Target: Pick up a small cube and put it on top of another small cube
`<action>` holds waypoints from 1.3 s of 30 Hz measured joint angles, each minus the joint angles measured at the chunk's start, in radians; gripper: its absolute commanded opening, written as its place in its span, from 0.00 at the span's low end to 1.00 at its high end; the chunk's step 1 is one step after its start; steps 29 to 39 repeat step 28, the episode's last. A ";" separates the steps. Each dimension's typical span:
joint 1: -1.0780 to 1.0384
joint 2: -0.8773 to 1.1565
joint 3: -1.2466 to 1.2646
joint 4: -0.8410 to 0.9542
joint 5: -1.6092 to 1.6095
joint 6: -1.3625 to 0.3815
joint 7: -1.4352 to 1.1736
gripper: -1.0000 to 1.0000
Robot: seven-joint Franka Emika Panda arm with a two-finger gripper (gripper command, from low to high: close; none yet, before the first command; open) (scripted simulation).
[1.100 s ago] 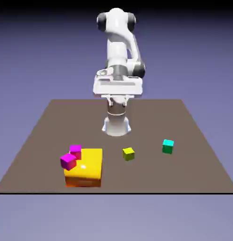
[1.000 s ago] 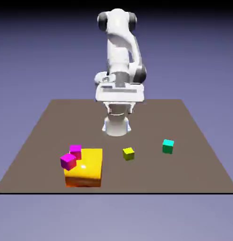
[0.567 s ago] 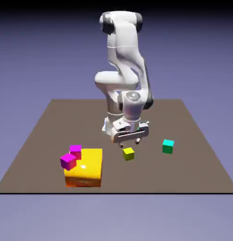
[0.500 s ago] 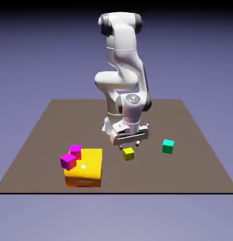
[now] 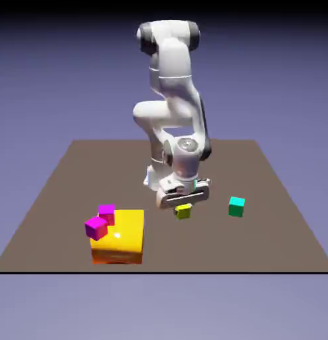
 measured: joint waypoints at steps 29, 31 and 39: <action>-0.161 0.088 -0.508 0.520 0.075 -0.431 0.443 1.00; -0.161 0.088 -0.508 0.520 0.075 -0.431 0.443 1.00; -0.161 0.088 -0.508 0.520 0.075 -0.431 0.443 1.00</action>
